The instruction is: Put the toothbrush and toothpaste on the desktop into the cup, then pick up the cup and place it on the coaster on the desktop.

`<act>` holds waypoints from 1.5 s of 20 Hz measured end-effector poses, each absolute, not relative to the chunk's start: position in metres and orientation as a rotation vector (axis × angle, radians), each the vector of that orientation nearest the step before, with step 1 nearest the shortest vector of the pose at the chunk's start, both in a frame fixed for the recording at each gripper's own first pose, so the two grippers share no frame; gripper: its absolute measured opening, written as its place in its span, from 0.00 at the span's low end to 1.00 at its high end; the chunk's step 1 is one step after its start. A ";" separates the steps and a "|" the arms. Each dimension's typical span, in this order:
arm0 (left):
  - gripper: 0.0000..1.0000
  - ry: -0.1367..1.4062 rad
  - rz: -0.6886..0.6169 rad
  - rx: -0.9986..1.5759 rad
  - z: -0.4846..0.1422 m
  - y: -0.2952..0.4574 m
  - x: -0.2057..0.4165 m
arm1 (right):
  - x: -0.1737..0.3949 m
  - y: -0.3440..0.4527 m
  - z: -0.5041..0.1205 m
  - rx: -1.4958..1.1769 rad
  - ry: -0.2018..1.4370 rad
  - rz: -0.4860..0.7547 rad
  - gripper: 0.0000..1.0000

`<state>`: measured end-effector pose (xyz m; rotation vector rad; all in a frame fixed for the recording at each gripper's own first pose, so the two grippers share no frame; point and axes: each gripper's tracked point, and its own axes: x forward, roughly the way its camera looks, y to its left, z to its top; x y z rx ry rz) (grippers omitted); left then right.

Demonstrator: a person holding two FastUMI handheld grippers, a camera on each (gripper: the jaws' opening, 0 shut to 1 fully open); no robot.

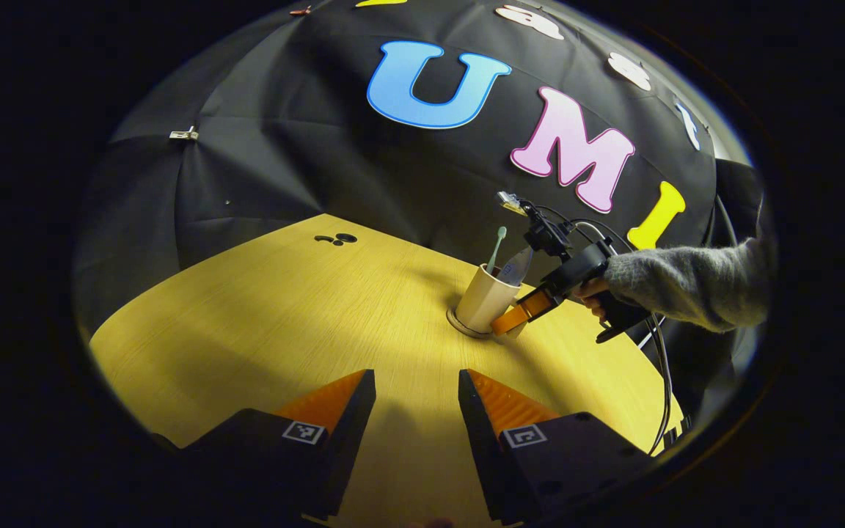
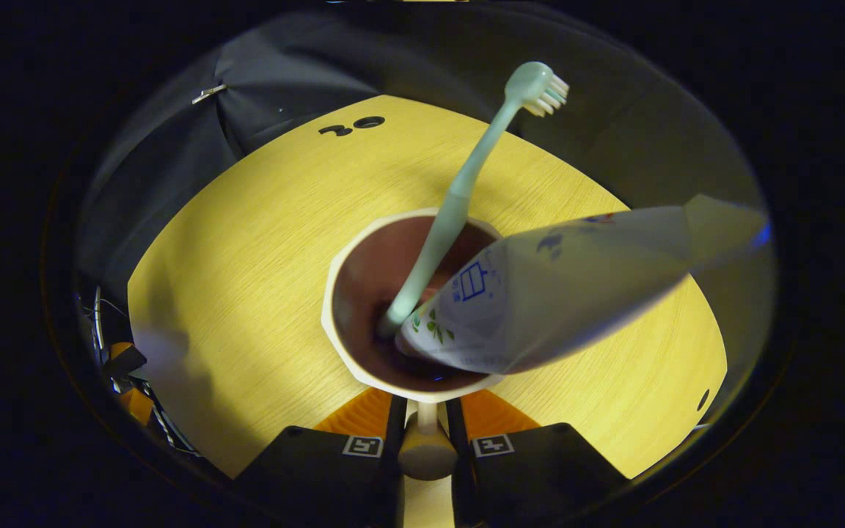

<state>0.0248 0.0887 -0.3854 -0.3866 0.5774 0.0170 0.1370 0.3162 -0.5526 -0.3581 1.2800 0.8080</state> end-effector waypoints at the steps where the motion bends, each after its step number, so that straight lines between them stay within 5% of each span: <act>1: 0.73 0.576 0.016 -0.387 -0.386 0.089 0.022 | 0.136 0.318 -0.552 -0.358 1.284 0.811 0.29; 5: 0.74 0.576 0.018 -0.390 -0.386 0.091 0.023 | 0.139 0.315 -0.552 -0.364 1.292 0.807 0.24; 7: 0.74 0.578 0.018 -0.393 -0.386 0.092 0.026 | 0.134 0.317 -0.558 -0.400 1.286 0.811 0.35; 9: 0.73 0.579 0.016 -0.393 -0.384 0.090 0.026 | 0.128 0.321 -0.555 -0.388 1.307 0.821 0.27; 13: 0.74 0.576 0.010 -0.383 -0.382 0.091 0.026 | 0.121 0.316 -0.548 -0.397 1.272 0.819 0.65; 17: 0.74 0.577 -0.001 -0.376 -0.372 0.089 0.023 | 0.132 0.305 -0.525 -0.311 1.198 0.774 0.69; 21: 0.73 0.575 -0.033 -0.352 -0.346 0.082 0.028 | 0.136 0.276 -0.479 -0.048 1.173 0.661 0.71; 23: 0.74 0.567 -0.060 -0.319 -0.322 0.075 0.035 | 0.126 0.255 -0.443 0.083 1.116 0.605 0.81; 30: 0.73 0.522 -0.151 -0.301 -0.243 0.034 0.047 | 0.065 0.233 -0.277 0.350 0.817 0.588 0.84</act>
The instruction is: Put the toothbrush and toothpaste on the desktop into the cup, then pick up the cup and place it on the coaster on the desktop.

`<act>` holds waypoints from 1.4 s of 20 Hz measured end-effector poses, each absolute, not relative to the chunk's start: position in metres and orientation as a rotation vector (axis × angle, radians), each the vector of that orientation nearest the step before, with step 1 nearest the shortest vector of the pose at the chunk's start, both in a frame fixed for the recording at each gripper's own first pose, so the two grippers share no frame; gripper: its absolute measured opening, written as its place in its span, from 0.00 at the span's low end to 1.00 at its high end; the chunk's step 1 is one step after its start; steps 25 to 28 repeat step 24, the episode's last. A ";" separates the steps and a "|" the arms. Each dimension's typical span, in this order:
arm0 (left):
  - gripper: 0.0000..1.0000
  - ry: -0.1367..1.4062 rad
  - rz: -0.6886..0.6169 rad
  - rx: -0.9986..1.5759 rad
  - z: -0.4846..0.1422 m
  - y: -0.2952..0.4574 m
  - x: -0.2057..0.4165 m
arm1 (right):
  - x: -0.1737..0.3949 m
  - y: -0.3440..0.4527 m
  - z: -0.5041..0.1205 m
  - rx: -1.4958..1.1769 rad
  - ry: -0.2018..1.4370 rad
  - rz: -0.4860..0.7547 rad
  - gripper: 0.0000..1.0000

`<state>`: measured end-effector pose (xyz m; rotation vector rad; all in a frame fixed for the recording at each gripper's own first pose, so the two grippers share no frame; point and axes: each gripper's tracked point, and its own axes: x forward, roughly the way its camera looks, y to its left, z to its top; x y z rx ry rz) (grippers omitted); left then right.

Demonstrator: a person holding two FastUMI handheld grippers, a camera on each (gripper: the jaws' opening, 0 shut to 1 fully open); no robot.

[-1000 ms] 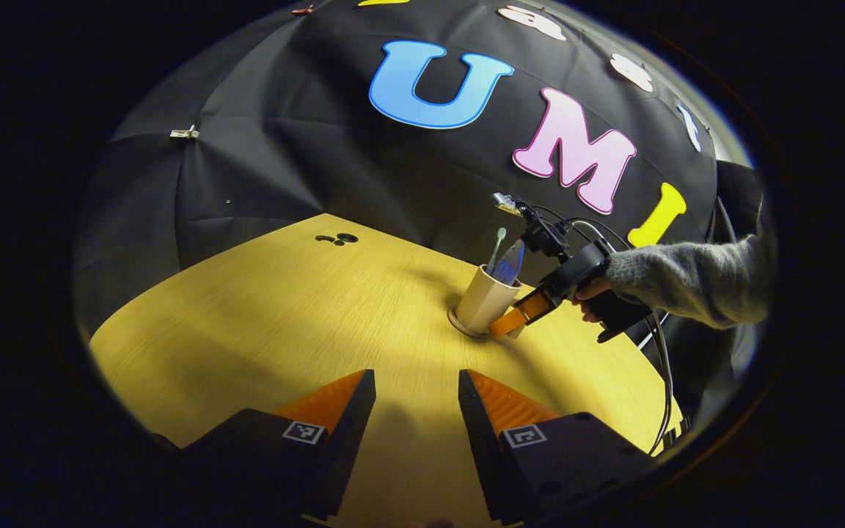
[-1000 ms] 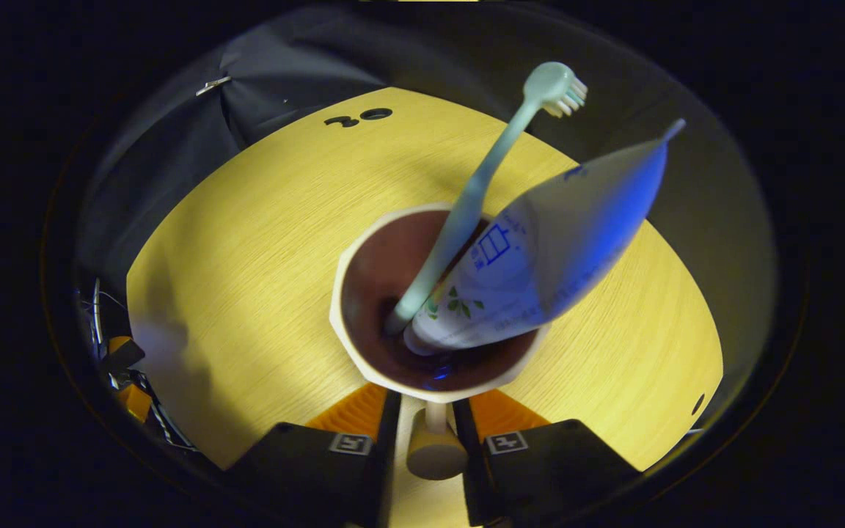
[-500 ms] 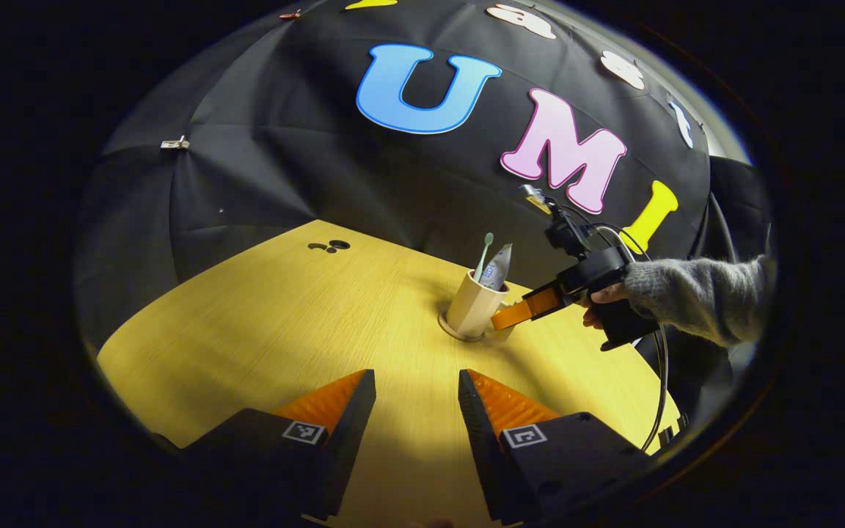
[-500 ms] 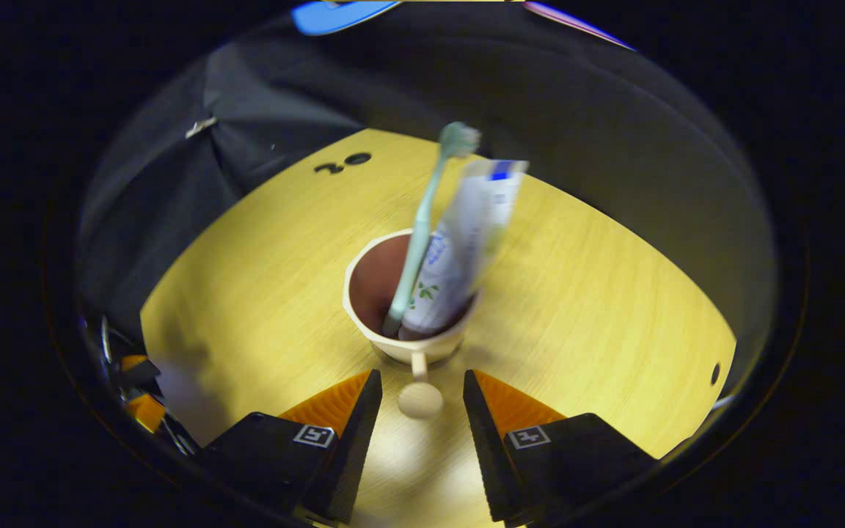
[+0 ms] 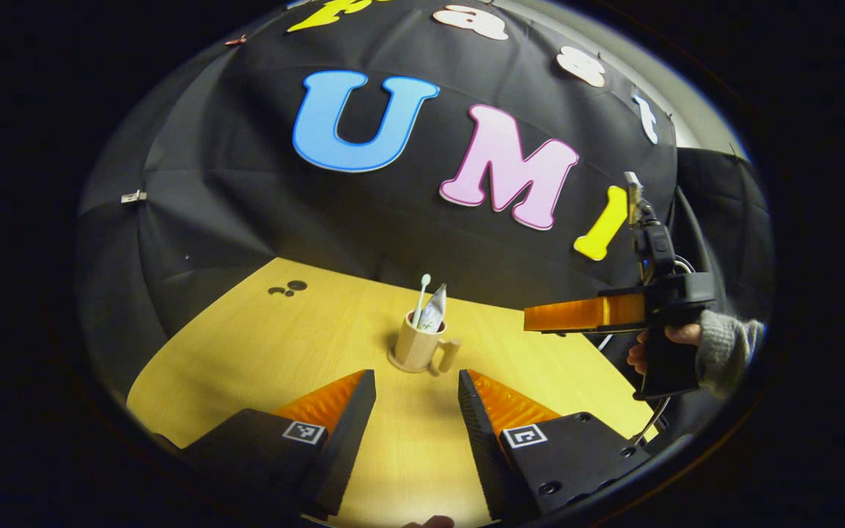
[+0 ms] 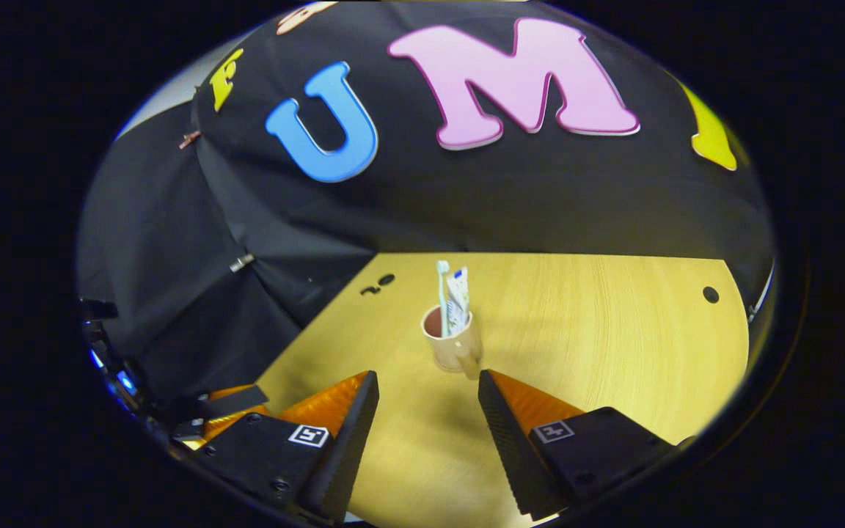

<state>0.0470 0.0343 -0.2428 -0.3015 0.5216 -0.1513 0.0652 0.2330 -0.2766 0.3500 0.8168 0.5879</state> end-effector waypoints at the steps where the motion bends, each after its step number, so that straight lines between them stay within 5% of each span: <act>1: 0.73 0.511 -0.167 -0.293 -0.231 0.027 0.047 | 0.058 0.229 -0.260 0.386 0.800 0.576 0.85; 10: 0.73 0.495 -0.118 -0.209 -0.189 0.020 0.035 | 0.016 0.194 -0.211 0.413 0.726 0.563 0.86; 14: 0.74 0.447 -0.105 -0.180 -0.166 0.013 0.032 | 0.013 0.177 -0.188 0.299 0.612 0.526 0.95; 15: 0.74 0.435 -0.102 -0.165 -0.161 0.011 0.033 | 0.013 0.172 -0.184 0.271 0.583 0.505 0.85; 16: 0.75 0.416 -0.098 -0.145 -0.155 0.007 0.035 | 0.010 0.169 -0.182 0.249 0.558 0.485 0.96; 20: 0.84 0.365 -0.077 -0.085 -0.139 0.000 0.040 | 0.004 0.159 -0.193 0.112 0.542 0.452 0.97; 28: 0.84 0.363 -0.093 -0.086 -0.139 -0.011 0.042 | 0.009 0.163 -0.193 0.141 0.554 0.461 0.98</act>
